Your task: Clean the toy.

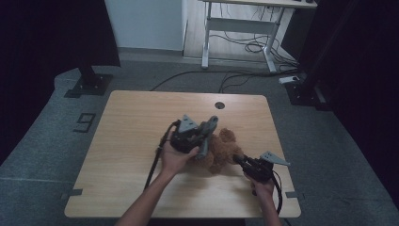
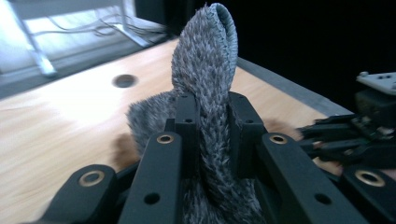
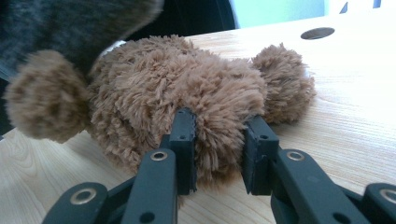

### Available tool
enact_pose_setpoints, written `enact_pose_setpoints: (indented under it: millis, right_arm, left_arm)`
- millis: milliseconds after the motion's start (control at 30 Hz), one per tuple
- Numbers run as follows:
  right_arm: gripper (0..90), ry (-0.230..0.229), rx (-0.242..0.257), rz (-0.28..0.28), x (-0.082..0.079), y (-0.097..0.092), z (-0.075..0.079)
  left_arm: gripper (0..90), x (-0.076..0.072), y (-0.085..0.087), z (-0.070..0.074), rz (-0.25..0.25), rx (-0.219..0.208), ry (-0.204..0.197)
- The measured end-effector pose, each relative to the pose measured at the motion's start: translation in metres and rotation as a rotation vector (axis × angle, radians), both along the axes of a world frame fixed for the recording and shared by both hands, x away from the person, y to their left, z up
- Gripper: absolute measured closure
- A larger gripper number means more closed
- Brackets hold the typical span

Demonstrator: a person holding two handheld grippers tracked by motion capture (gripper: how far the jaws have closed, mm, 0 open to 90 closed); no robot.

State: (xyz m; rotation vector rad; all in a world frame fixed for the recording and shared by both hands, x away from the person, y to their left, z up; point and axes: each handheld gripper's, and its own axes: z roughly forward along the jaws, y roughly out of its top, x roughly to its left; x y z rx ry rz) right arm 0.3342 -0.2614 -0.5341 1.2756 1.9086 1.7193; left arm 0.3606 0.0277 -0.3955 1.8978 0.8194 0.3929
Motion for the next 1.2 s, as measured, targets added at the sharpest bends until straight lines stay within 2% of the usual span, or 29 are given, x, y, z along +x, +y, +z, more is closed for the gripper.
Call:
enact_pose_setpoints:
  millis: [67, 167, 233, 300, 367, 433, 567, 733, 833, 967, 1033, 1133, 1200]
  right_arm:
    - [69.9, 0.001, 0.004, -0.003, 0.000, 0.000, 0.000]
    - [69.9, 0.002, 0.004, -0.003, -0.001, 0.000, 0.000]
    - [69.9, -0.001, 0.004, -0.003, -0.001, 0.000, 0.000]
    - [69.9, -0.004, 0.002, -0.002, -0.001, 0.000, 0.001]
    - [69.9, -0.011, -0.005, -0.011, -0.001, -0.001, 0.001]
    - [70.1, -0.012, -0.011, -0.010, -0.001, 0.000, 0.001]
    - [70.3, -0.012, -0.019, -0.004, 0.000, 0.000, 0.000]
    - [70.4, -0.005, -0.020, -0.003, 0.000, 0.000, 0.000]
    - [70.4, -0.002, -0.023, -0.004, 0.000, -0.001, 0.000]
    - [70.4, 0.000, -0.022, -0.002, 0.000, -0.001, 0.000]
    - [70.4, -0.002, -0.018, -0.002, 0.000, -0.001, 0.000]
    - [70.4, -0.003, -0.015, 0.001, 0.000, -0.002, 0.000]
    - [70.4, -0.003, -0.012, 0.000, 0.000, -0.002, 0.000]
  left_arm:
    - [76.1, 0.001, -0.018, -0.007, -0.026, 0.010, 0.012]
    - [76.1, 0.000, -0.049, -0.024, -0.071, 0.076, 0.030]
    - [76.1, -0.001, -0.060, -0.038, -0.088, 0.121, 0.053]
    - [76.1, -0.001, -0.064, -0.051, -0.098, 0.141, 0.081]
    - [76.4, -0.002, -0.061, -0.061, -0.101, 0.132, 0.101]
    - [76.6, -0.003, -0.054, -0.066, -0.104, 0.100, 0.121]
    - [76.8, -0.011, -0.044, -0.071, -0.106, 0.095, 0.122]
    - [76.8, -0.024, -0.038, -0.083, -0.118, 0.132, 0.134]
    - [76.8, -0.029, -0.035, -0.093, -0.123, 0.148, 0.155]
    - [76.7, -0.035, -0.030, -0.107, -0.128, 0.163, 0.181]
    - [76.6, -0.038, -0.026, -0.114, -0.125, 0.157, 0.188]
    - [76.6, -0.042, -0.022, -0.114, -0.124, 0.136, 0.182]
    - [76.6, -0.043, -0.020, -0.106, -0.126, 0.119, 0.169]
